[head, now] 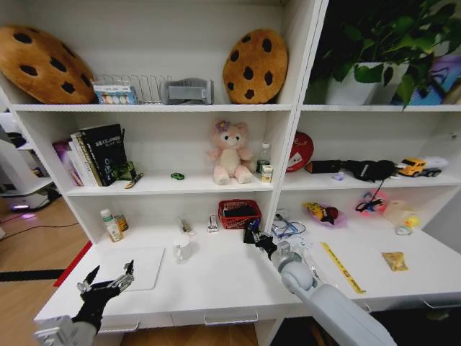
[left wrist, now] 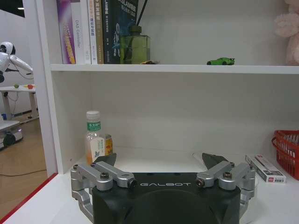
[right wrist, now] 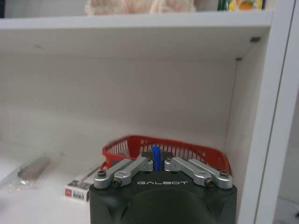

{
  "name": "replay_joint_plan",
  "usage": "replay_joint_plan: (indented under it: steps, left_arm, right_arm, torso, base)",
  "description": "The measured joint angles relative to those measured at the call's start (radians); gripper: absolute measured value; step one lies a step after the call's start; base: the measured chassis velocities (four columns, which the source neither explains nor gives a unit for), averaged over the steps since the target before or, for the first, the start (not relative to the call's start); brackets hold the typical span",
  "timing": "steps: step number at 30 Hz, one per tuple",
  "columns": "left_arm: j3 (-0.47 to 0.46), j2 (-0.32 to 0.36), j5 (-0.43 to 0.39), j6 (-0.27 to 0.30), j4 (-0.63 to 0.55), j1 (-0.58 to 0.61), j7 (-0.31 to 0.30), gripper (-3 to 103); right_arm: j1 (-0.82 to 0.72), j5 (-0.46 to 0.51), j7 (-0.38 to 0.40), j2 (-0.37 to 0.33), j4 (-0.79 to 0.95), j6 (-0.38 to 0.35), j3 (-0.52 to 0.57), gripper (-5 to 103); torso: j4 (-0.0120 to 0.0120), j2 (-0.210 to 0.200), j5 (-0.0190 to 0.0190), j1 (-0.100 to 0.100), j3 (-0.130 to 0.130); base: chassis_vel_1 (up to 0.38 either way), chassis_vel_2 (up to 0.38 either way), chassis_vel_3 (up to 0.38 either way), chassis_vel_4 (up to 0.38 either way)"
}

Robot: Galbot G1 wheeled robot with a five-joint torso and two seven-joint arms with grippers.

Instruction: Organize the objects on the table.

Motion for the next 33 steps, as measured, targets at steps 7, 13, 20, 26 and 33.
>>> replay_joint_plan:
  steps: [7, 13, 20, 26, 33]
  left_arm:
    - [0.000, 0.000, 0.000, 0.000, 0.000, 0.000, 0.000, 100]
    - [0.000, 0.000, 0.000, 0.000, 0.000, 0.000, 0.000, 100]
    - [0.000, 0.000, 0.000, 0.000, 0.000, 0.000, 0.000, 100]
    - [0.000, 0.000, 0.000, 0.000, 0.000, 0.000, 0.000, 100]
    - [0.000, 0.000, 0.000, 0.000, 0.000, 0.000, 0.000, 100]
  right_arm:
    - [0.105, -0.051, 0.017, 0.050, -0.090, 0.121, -0.048, 6]
    - [0.183, -0.129, 0.069, 0.108, -0.206, 0.212, -0.060, 6]
    - [0.216, -0.130, 0.083, 0.132, -0.262, 0.240, -0.068, 6]
    - [0.218, -0.138, 0.090, 0.155, -0.325, 0.272, -0.066, 6]
    - [0.224, -0.165, 0.112, 0.186, -0.373, 0.297, -0.075, 6]
  torso:
    - [0.0000, 0.000, 0.0000, 0.000, 0.000]
    - [0.0001, 0.000, 0.0002, 0.000, 0.000]
    - [-0.0001, 0.000, 0.0001, 0.000, 0.000]
    - [-0.0001, 0.000, 0.0002, 0.000, 0.000]
    - [0.0001, 0.000, 0.0002, 0.000, 0.000]
  base:
    - [0.000, 0.000, 0.000, 0.000]
    - [0.000, 0.000, 0.000, 0.000]
    - [0.000, 0.000, 0.000, 0.000]
    - [0.000, 0.000, 0.000, 0.000]
    - [0.000, 0.000, 0.000, 0.000]
